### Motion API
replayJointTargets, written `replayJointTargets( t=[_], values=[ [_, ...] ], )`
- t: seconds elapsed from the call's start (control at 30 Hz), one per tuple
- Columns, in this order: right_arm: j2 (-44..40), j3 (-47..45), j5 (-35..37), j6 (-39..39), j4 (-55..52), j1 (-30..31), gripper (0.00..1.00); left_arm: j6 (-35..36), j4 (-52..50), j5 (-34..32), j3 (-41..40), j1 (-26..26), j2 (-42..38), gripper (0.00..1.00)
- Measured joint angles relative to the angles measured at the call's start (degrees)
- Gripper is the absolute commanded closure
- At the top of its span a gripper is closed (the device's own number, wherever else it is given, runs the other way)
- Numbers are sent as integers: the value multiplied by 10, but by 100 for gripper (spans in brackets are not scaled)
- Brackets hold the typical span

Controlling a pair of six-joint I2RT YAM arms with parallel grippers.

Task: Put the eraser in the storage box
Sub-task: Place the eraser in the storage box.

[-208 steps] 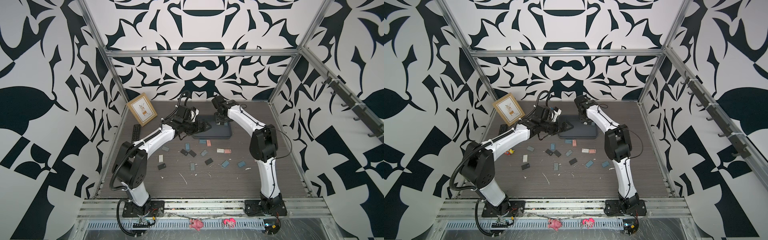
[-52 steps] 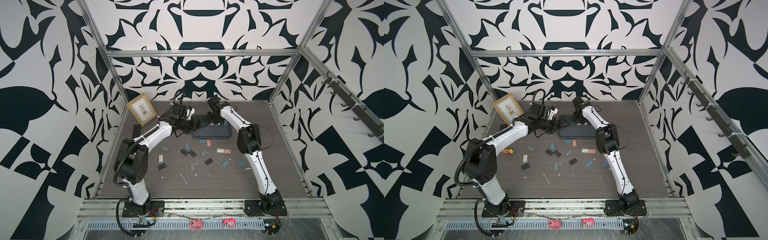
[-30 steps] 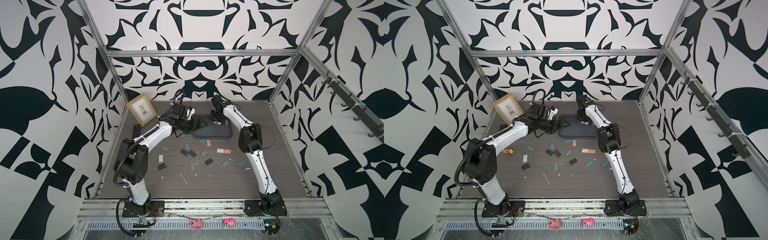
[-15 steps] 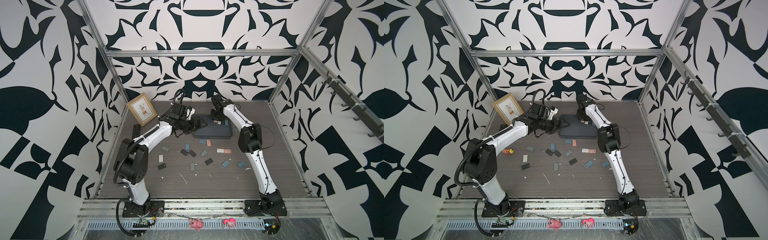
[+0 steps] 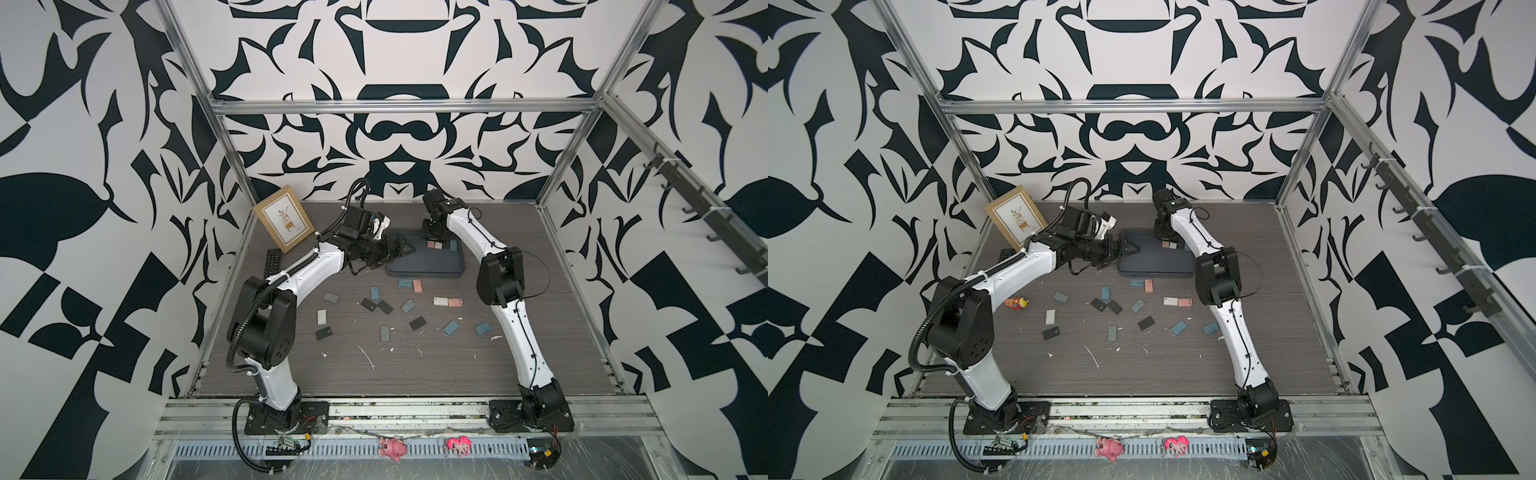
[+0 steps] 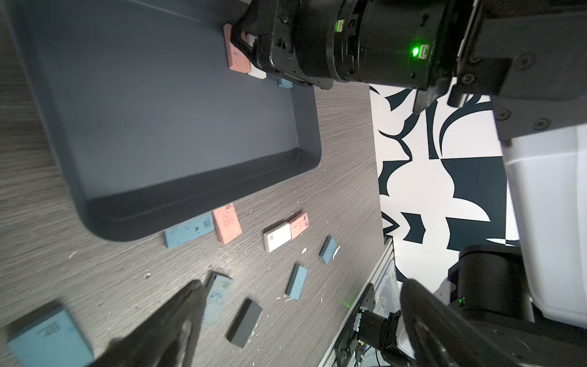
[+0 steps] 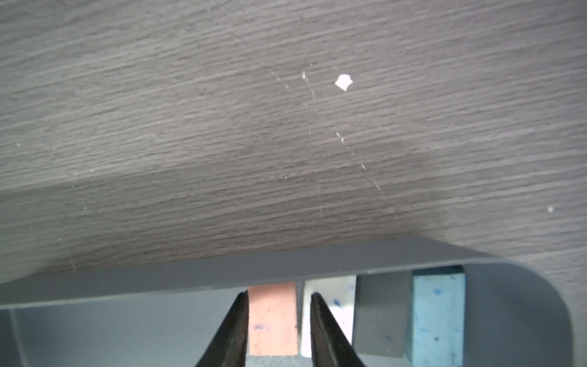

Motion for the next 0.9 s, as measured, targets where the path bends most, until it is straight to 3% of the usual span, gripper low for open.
replayJointTargets(
  t=[0.9],
  values=[
    [-4, 5, 4, -7, -14, 7, 57, 18, -10, -24, 0, 0, -7, 1]
  ],
)
